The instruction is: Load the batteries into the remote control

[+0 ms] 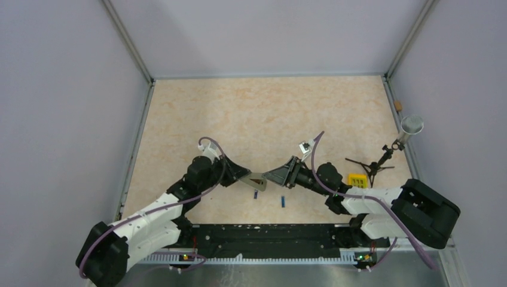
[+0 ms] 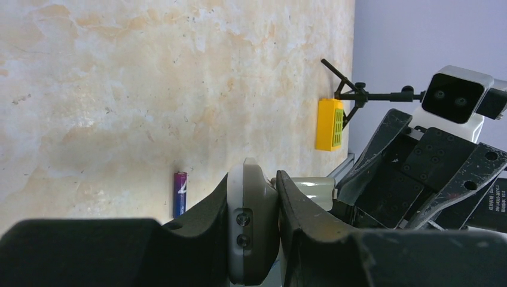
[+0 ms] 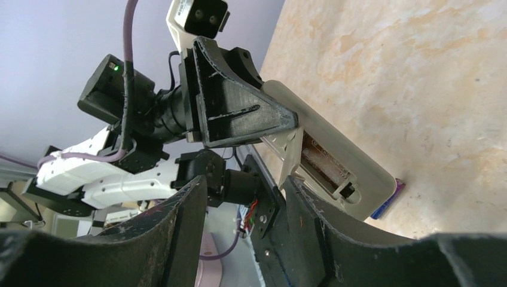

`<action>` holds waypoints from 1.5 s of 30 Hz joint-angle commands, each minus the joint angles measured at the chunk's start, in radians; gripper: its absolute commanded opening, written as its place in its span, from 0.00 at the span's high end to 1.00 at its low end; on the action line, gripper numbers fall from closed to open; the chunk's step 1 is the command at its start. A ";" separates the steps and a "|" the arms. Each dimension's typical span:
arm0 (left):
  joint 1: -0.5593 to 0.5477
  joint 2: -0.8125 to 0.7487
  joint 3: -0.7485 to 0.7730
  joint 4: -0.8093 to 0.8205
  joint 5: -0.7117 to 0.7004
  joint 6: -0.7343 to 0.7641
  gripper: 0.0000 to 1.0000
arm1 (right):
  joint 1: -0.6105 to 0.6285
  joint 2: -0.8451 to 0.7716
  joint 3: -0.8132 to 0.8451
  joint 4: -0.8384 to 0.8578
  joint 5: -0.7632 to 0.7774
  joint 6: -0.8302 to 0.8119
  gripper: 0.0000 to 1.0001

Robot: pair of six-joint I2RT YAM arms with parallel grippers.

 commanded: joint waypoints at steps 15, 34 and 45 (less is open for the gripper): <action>0.025 0.329 0.182 0.244 0.087 0.022 1.00 | -0.194 0.184 -0.039 0.218 -0.159 0.014 0.50; 0.051 0.576 0.291 0.324 0.176 0.047 1.00 | -0.307 0.079 -0.054 -0.020 -0.091 -0.099 0.50; 0.054 0.597 0.305 0.309 0.164 0.073 1.00 | -0.307 -0.030 -0.002 -0.372 0.069 -0.206 0.47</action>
